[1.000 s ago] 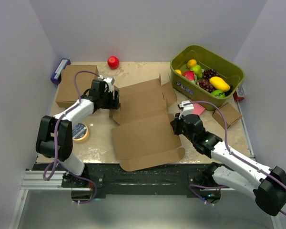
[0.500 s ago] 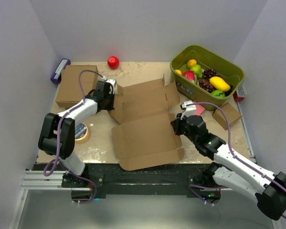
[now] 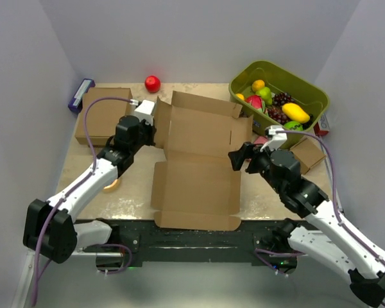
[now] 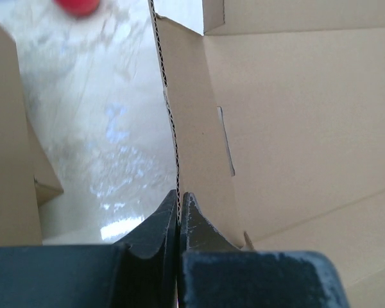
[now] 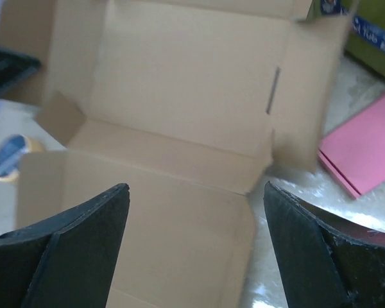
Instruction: Fold the paper box
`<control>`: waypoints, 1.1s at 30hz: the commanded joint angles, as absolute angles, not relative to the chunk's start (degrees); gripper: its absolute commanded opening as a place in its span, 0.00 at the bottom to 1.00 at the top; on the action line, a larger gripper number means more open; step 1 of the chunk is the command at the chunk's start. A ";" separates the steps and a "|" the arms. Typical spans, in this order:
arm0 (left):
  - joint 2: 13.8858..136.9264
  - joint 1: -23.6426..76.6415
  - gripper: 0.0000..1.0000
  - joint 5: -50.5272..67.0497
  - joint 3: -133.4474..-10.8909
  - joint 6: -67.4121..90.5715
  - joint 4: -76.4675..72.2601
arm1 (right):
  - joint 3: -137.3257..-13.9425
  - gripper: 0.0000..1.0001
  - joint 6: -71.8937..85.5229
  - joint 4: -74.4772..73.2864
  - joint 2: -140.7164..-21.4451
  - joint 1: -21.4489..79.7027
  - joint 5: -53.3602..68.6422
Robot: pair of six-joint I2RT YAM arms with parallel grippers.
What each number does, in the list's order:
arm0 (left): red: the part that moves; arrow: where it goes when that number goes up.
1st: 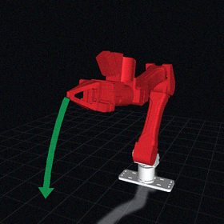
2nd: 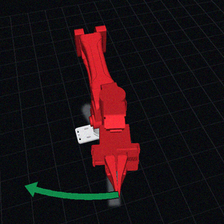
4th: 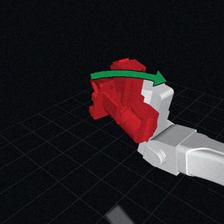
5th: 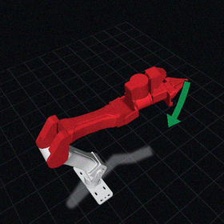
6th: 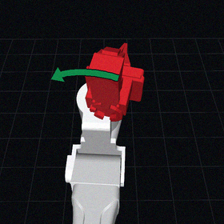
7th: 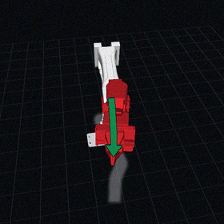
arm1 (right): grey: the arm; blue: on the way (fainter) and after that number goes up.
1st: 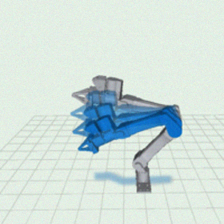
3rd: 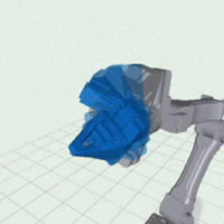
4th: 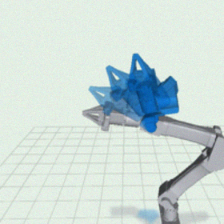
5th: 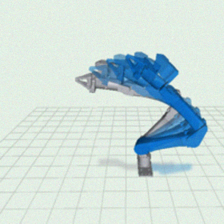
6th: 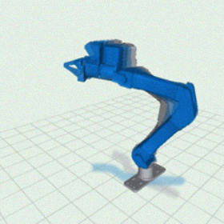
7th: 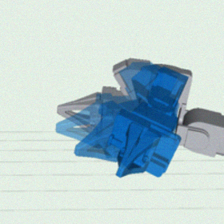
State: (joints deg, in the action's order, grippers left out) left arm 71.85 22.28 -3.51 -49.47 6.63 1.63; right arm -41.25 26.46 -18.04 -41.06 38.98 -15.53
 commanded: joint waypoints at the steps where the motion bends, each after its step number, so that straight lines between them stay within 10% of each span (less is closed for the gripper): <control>1: 67.86 24.52 0.00 -2.73 -47.03 2.03 -4.57 | -46.13 0.89 32.51 -17.93 -40.86 39.11 -14.94; 13: 61.44 25.05 0.00 5.10 -44.48 0.26 -7.47 | -61.59 0.99 25.83 -13.54 -59.83 38.50 -18.21; 33: 49.84 26.10 0.00 20.21 -37.53 -12.30 -12.83 | -48.52 0.99 72.68 17.39 -63.20 30.51 -2.11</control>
State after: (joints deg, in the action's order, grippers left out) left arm 51.57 25.54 14.68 -38.74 -8.69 -10.31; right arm -51.42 62.33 8.84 -63.77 32.88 -4.36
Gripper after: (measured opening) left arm 0.028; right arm 0.986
